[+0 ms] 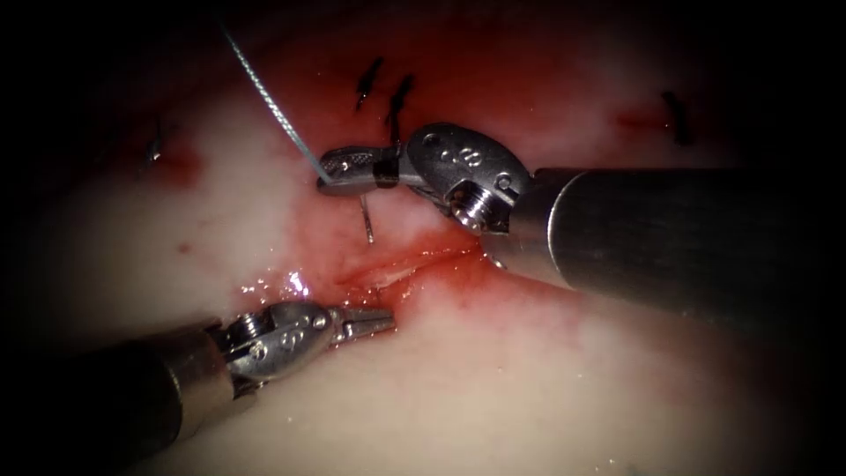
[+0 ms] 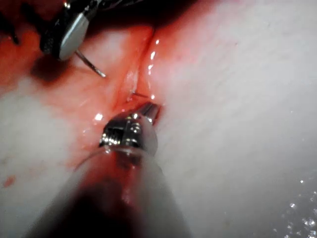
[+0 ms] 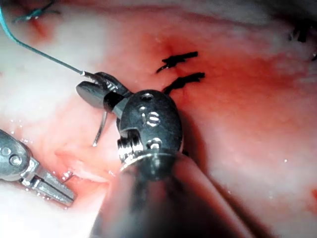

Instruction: Wound Closure

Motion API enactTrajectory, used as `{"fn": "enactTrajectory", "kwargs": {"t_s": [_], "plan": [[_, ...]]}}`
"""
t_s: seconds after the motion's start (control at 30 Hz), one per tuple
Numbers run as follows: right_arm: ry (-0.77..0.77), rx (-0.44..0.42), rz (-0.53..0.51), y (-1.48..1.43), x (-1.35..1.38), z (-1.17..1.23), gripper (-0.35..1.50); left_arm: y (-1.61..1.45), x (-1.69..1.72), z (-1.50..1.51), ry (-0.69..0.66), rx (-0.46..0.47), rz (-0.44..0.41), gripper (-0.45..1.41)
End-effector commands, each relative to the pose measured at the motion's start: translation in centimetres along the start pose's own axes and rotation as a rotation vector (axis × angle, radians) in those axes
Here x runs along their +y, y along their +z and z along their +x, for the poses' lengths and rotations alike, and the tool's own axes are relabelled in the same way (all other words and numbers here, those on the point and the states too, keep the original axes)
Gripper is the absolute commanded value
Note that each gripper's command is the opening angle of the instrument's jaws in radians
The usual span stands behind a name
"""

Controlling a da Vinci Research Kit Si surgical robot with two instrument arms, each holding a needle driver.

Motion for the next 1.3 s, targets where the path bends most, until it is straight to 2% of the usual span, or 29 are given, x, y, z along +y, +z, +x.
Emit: {"fn": "enactTrajectory", "kwargs": {"t_s": [0.03,0.27,0.6,0.77,0.97,1.03,1.1,1.13,1.2,1.23,1.27,1.3], "plan": [[0.019,-0.006,0.002,0.1,0.04,0.02,-0.35,0.09,0.0,-0.01,0.0,0.001,0.0,-0.45],[0.148,-0.027,0.061,0.11,0.04,0.01,-0.35,0.05,-0.01,-0.03,0.002,0.001,-0.005,-0.45],[0.375,-0.118,0.178,0.2,-0.07,-0.36,-0.35,-0.04,-0.03,-0.02,-0.006,0.001,-0.013,-0.45],[0.438,-0.139,0.232,0.19,-0.09,-0.43,-0.35,-0.06,-0.02,0.01,-0.003,0.001,-0.016,-0.45],[0.464,-0.136,0.283,0.18,-0.18,-0.48,-0.35,-0.1,-0.03,0.02,-0.004,0.001,-0.021,-0.45],[0.474,-0.103,0.262,0.15,-0.17,-0.44,-0.35,-0.1,-0.03,0.02,-0.004,0.001,-0.021,-0.45],[0.448,-0.032,0.27,0.12,-0.14,-0.36,-0.35,-0.1,-0.02,0.02,0.001,0.001,-0.02,-0.45],[0.431,0.022,0.275,0.09,-0.11,-0.3,0.07,-0.1,-0.02,0.02,0.007,0.001,-0.02,-0.45],[0.372,0.093,0.269,0.06,-0.06,-0.22,0.62,-0.1,-0.01,0.03,0.018,0.0,-0.02,-0.45],[0.327,0.155,0.247,0.02,0.01,-0.12,0.99,-0.1,-0.02,0.04,0.035,-0.004,-0.018,-0.43],[0.327,0.155,0.247,0.02,0.01,-0.12,0.99,-0.1,-0.02,0.04,0.035,-0.004,-0.018,-0.43],[0.299,0.176,0.237,-0.01,0.04,-0.07,1.08,-0.09,-0.02,0.04,0.058,0.004,-0.018,-0.43]]}}
